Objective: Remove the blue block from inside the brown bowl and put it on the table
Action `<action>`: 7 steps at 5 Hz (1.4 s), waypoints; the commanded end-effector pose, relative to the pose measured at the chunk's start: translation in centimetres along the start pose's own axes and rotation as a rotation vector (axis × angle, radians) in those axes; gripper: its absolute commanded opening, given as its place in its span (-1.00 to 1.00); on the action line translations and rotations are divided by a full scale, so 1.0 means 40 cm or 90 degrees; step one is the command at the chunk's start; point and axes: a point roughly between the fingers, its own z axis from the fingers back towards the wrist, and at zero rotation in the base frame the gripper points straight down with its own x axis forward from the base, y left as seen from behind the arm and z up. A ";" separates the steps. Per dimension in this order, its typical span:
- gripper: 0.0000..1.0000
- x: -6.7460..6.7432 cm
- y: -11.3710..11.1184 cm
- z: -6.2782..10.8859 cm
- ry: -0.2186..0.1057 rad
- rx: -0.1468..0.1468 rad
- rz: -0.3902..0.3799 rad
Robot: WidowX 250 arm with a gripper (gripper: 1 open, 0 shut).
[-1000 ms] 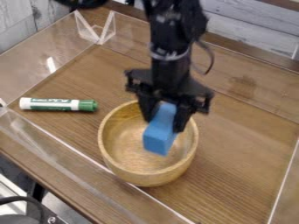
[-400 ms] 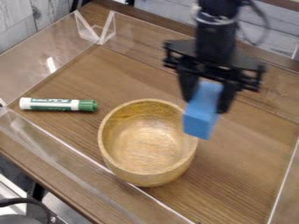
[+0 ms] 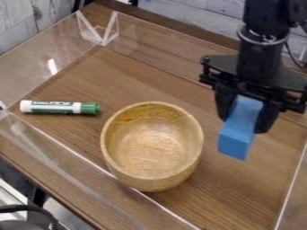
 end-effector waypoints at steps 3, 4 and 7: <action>-1.00 0.005 -0.017 0.000 -0.034 -0.020 -0.013; -1.00 0.002 -0.014 -0.009 -0.035 -0.019 -0.018; -1.00 -0.026 -0.034 -0.089 -0.019 -0.017 -0.031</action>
